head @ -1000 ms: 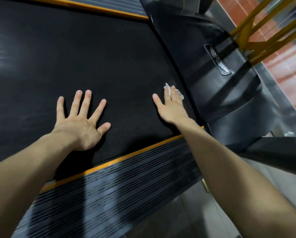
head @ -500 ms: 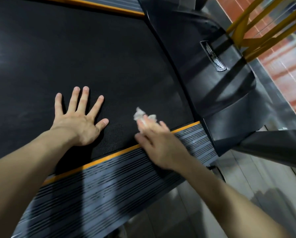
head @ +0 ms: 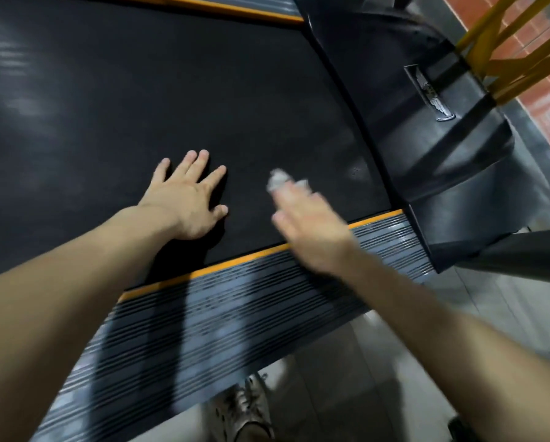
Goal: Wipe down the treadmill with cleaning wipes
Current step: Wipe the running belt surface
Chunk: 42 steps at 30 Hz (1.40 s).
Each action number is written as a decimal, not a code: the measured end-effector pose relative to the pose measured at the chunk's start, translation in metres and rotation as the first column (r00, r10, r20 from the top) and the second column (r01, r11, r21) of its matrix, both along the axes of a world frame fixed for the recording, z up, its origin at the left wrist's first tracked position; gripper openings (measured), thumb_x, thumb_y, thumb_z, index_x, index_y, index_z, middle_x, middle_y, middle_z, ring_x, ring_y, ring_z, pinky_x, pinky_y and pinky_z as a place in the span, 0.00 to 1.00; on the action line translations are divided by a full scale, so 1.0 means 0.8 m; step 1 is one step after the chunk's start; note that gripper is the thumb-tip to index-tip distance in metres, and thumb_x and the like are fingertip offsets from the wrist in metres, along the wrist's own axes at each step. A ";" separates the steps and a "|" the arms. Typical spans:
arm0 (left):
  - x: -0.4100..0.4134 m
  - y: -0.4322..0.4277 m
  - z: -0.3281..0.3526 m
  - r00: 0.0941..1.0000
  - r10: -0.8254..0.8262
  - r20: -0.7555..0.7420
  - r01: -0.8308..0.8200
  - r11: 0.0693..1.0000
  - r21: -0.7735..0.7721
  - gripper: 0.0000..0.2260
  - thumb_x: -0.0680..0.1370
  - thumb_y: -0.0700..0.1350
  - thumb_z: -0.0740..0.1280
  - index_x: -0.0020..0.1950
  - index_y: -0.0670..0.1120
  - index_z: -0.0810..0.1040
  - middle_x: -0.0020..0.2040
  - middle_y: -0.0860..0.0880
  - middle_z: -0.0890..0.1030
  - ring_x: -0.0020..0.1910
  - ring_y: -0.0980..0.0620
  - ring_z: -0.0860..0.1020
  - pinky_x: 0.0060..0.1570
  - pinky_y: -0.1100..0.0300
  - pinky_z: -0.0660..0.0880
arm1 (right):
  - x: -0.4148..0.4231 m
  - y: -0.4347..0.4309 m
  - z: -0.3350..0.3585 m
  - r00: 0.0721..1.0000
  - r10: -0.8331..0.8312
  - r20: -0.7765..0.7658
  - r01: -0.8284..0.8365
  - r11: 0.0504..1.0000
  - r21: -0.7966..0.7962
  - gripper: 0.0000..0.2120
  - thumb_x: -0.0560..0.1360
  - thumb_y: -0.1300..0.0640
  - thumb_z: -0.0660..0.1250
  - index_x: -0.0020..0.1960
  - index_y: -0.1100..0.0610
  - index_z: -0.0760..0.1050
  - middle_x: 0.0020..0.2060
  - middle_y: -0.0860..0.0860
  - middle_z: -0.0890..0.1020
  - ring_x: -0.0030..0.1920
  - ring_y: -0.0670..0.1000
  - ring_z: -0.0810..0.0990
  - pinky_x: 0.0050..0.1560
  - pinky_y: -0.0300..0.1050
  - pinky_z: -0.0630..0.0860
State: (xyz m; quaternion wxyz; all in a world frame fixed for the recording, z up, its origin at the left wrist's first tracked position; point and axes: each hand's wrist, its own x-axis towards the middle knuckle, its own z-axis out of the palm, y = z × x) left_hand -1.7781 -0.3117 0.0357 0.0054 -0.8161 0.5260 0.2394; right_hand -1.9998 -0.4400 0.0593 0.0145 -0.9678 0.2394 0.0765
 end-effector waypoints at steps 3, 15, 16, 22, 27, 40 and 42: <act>0.023 0.075 0.011 1.000 -0.009 0.011 0.009 0.999 -0.031 0.38 0.84 0.65 0.60 0.88 0.58 0.45 0.89 0.47 0.40 0.87 0.49 0.39 0.85 0.43 0.43 | 0.008 -0.096 -0.012 0.818 -0.573 0.063 0.571 0.820 0.035 0.41 0.79 0.31 0.43 0.83 0.56 0.60 0.84 0.56 0.60 0.79 0.64 0.63 0.81 0.58 0.60; 0.126 0.367 0.060 0.901 0.412 0.134 -0.421 0.906 0.049 0.45 0.79 0.66 0.71 0.88 0.56 0.51 0.89 0.45 0.50 0.88 0.45 0.48 0.83 0.42 0.56 | 0.186 0.207 -0.009 0.738 0.666 0.107 -0.669 0.702 0.242 0.31 0.86 0.39 0.55 0.84 0.51 0.60 0.85 0.50 0.59 0.85 0.51 0.55 0.85 0.51 0.50; 0.129 0.382 0.061 0.885 0.447 0.131 -0.457 0.887 0.068 0.46 0.78 0.66 0.72 0.88 0.56 0.51 0.88 0.44 0.51 0.87 0.44 0.49 0.83 0.42 0.57 | 0.191 0.186 -0.010 0.823 0.559 0.095 -0.565 0.795 0.219 0.32 0.85 0.39 0.55 0.84 0.52 0.61 0.84 0.51 0.62 0.84 0.54 0.59 0.84 0.51 0.53; 0.137 0.422 0.062 0.861 0.487 0.145 -0.500 0.862 0.077 0.46 0.76 0.64 0.75 0.87 0.54 0.56 0.87 0.44 0.57 0.86 0.43 0.56 0.80 0.41 0.64 | 0.226 0.021 -0.026 0.917 -0.391 -0.078 0.396 0.916 0.068 0.47 0.79 0.26 0.36 0.84 0.58 0.57 0.82 0.62 0.60 0.81 0.66 0.59 0.82 0.63 0.56; 0.153 0.447 0.063 0.875 0.473 0.103 -0.484 0.864 0.140 0.43 0.77 0.63 0.73 0.87 0.55 0.58 0.88 0.51 0.57 0.85 0.47 0.60 0.79 0.45 0.65 | 0.293 0.245 -0.037 0.966 0.194 0.173 -0.212 0.972 0.096 0.34 0.85 0.37 0.49 0.80 0.59 0.64 0.80 0.62 0.65 0.72 0.69 0.68 0.79 0.63 0.60; 0.163 0.510 0.086 0.860 0.501 0.095 -0.508 0.859 0.065 0.23 0.80 0.53 0.70 0.76 0.58 0.75 0.76 0.51 0.75 0.72 0.44 0.76 0.68 0.46 0.76 | 0.296 0.190 -0.034 0.990 -0.118 0.074 0.110 0.988 0.106 0.27 0.87 0.48 0.47 0.84 0.57 0.58 0.79 0.60 0.67 0.78 0.63 0.64 0.76 0.63 0.64; 0.163 0.522 0.092 0.846 0.519 0.124 -0.529 0.845 0.074 0.20 0.80 0.53 0.70 0.73 0.60 0.77 0.71 0.51 0.79 0.67 0.44 0.79 0.63 0.47 0.78 | 0.286 0.195 -0.030 0.971 -0.239 0.024 0.231 0.956 0.180 0.27 0.88 0.48 0.47 0.84 0.57 0.58 0.82 0.61 0.62 0.81 0.64 0.59 0.80 0.62 0.57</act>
